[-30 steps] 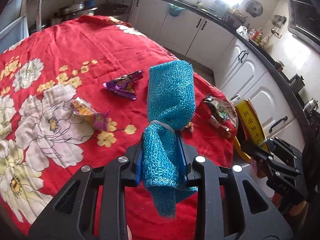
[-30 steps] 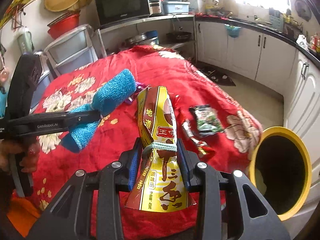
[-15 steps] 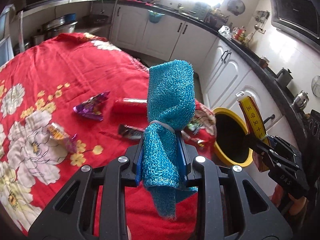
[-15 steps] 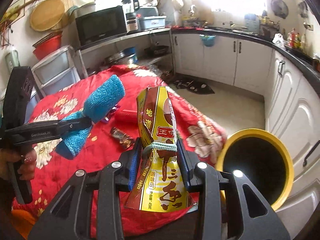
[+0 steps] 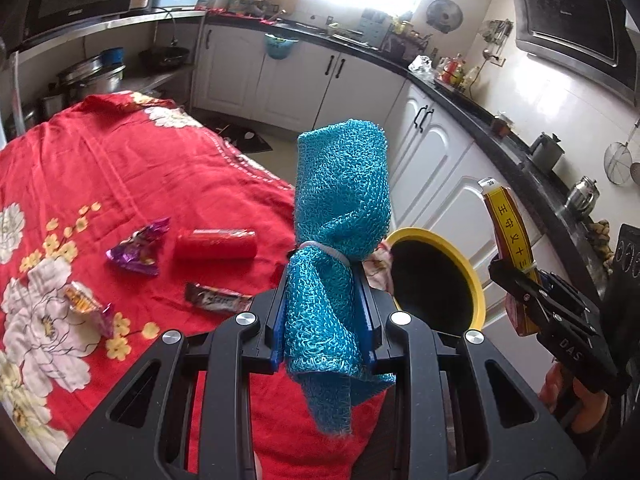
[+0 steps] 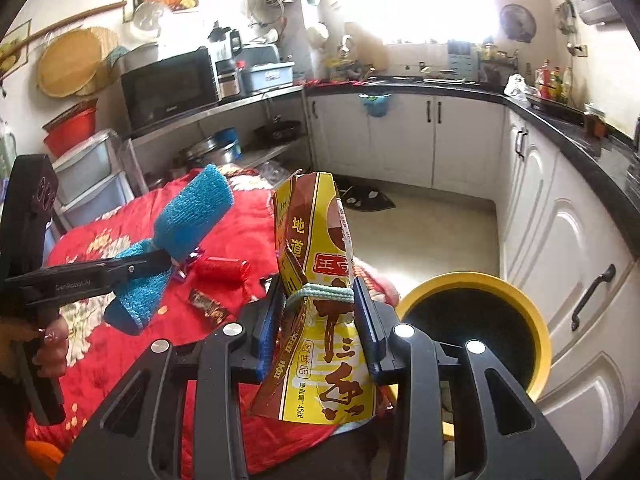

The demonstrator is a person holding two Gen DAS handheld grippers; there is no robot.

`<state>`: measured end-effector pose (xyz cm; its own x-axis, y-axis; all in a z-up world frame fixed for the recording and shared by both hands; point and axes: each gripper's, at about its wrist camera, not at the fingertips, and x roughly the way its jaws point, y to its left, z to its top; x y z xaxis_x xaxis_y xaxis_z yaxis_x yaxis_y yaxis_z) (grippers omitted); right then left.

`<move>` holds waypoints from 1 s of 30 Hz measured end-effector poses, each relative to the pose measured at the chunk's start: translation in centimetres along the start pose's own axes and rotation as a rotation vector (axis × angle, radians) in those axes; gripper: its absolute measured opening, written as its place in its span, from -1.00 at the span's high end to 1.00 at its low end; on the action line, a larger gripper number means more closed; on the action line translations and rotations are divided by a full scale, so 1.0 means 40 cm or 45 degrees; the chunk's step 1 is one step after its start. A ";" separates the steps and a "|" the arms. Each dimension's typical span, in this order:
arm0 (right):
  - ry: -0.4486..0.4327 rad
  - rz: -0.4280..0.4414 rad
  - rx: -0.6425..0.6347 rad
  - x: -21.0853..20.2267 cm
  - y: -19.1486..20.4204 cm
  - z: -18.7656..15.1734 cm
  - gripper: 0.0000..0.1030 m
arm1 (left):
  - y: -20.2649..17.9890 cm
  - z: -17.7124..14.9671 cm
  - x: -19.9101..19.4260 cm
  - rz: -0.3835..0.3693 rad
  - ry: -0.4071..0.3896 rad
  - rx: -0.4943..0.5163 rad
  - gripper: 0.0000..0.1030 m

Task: Collect trash
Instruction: 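Carry the yellow wrapper with the right tool while the left tool carries the blue scrubber to the bin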

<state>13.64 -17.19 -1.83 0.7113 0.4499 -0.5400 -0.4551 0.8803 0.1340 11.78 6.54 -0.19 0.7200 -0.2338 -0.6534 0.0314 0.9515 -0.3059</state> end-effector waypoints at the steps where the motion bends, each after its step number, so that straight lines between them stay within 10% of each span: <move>1: -0.007 -0.007 0.009 -0.007 -0.010 0.000 0.36 | -0.010 0.002 0.000 -0.005 -0.003 0.004 0.58; 30: -0.053 -0.298 0.243 -0.044 -0.279 -0.002 0.35 | -0.280 0.050 0.237 -0.186 0.083 0.167 0.57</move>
<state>17.42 -27.80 -2.46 0.8081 0.2340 -0.5405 -0.1702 0.9713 0.1660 19.67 -5.92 -1.58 0.6549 -0.3796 -0.6535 0.2250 0.9234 -0.3109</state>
